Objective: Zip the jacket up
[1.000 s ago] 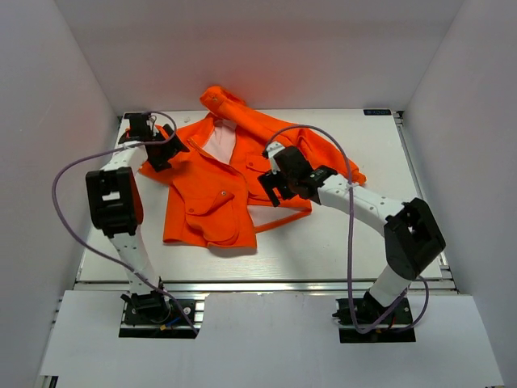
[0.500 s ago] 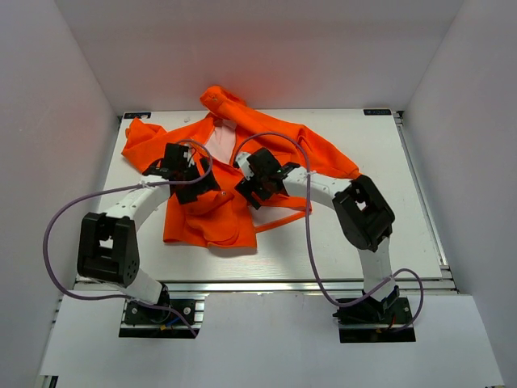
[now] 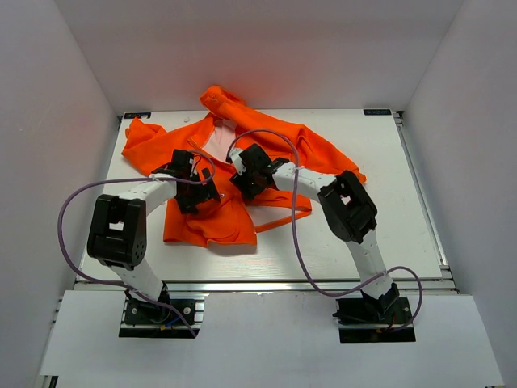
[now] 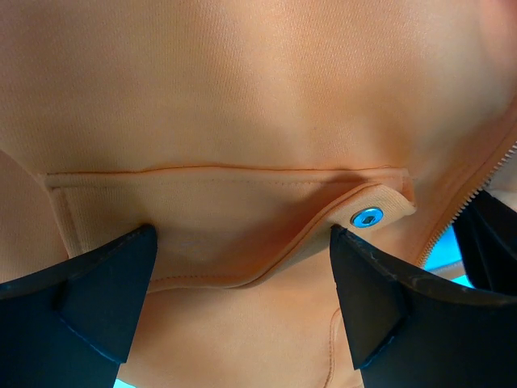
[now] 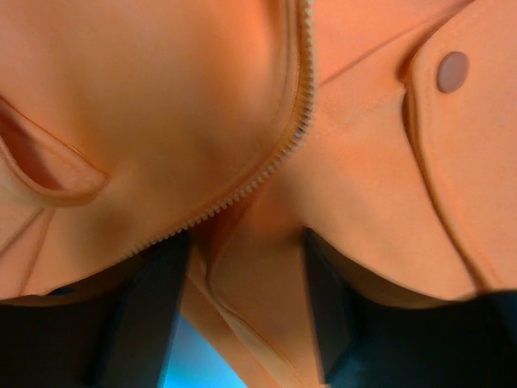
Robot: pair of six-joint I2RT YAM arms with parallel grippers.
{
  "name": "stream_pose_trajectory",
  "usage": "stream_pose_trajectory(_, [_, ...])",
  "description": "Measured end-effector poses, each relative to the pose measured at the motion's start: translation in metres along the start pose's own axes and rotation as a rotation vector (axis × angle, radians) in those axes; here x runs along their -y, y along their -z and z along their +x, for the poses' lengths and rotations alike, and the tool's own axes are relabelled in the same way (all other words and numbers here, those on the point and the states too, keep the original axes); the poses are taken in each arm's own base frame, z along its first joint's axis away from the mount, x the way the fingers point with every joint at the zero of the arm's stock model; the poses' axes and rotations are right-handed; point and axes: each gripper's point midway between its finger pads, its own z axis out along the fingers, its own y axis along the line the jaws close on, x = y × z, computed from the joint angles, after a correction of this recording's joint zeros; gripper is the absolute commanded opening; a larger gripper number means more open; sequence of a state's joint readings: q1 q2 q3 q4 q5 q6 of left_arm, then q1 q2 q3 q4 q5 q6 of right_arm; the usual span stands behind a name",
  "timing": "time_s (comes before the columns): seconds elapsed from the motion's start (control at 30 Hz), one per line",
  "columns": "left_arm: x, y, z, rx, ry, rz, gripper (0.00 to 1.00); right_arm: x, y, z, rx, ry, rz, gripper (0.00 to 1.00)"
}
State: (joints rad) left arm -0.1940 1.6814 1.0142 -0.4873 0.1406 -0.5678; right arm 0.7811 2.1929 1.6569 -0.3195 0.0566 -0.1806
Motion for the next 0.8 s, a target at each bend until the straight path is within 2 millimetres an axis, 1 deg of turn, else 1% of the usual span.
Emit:
stream_pose_trajectory(0.03, [-0.001,0.0,0.0,0.003,0.001,-0.007,0.98,-0.001,-0.002,0.002,-0.008,-0.011,-0.003,0.52])
stream_pose_trajectory(0.07, [-0.001,0.0,0.0,0.004,0.004,-0.012,0.98,0.0,-0.001,0.001,-0.01,-0.016,0.002,0.39])
stream_pose_trajectory(0.13, [-0.003,0.0,-0.001,0.009,0.007,-0.027,0.98,0.002,0.0,0.001,-0.013,-0.025,0.013,0.27])
stream_pose_trajectory(0.17, [-0.004,0.001,-0.002,0.011,0.008,-0.034,0.98,0.002,0.0,0.001,-0.015,-0.032,0.013,0.18])
stream_pose_trajectory(0.27, [-0.008,0.0,-0.004,0.018,0.014,-0.065,0.98,0.002,0.005,0.001,-0.008,-0.053,0.016,0.01])
stream_pose_trajectory(0.3, [-0.009,0.0,-0.005,0.02,0.017,-0.072,0.98,0.002,0.01,0.002,-0.005,-0.058,0.017,0.0])
stream_pose_trajectory(0.37, [-0.01,-0.001,-0.005,0.023,0.02,-0.083,0.98,0.001,0.028,0.009,-0.006,-0.073,0.012,0.0])
stream_pose_trajectory(0.43, [-0.012,0.0,-0.006,0.028,0.021,-0.093,0.98,0.001,0.051,0.009,0.011,-0.082,0.01,0.0])
stream_pose_trajectory(0.53, [-0.015,0.0,-0.008,0.035,0.024,-0.111,0.98,0.003,0.093,0.013,0.037,-0.103,0.025,0.0])
stream_pose_trajectory(0.57, [-0.016,0.0,-0.008,0.036,0.025,-0.116,0.98,0.003,0.103,0.014,0.044,-0.109,0.029,0.0])
stream_pose_trajectory(0.6, [-0.017,0.0,-0.008,0.037,0.026,-0.121,0.98,0.004,0.121,0.019,0.05,-0.118,0.044,0.0])
stream_pose_trajectory(0.67, [-0.018,0.001,-0.008,0.038,0.029,-0.132,0.98,0.004,0.145,0.029,0.056,-0.143,0.065,0.0])
stream_pose_trajectory(0.7, [-0.019,0.001,-0.009,0.038,0.031,-0.136,0.98,0.004,0.153,0.033,0.058,-0.157,0.073,0.0])
stream_pose_trajectory(0.77, [-0.02,0.001,-0.009,0.04,0.033,-0.143,0.98,0.001,0.164,0.051,0.04,-0.188,0.081,0.0])
stream_pose_trajectory(0.8, [-0.021,0.001,-0.009,0.04,0.033,-0.145,0.98,-0.002,0.167,0.063,0.023,-0.204,0.082,0.06])
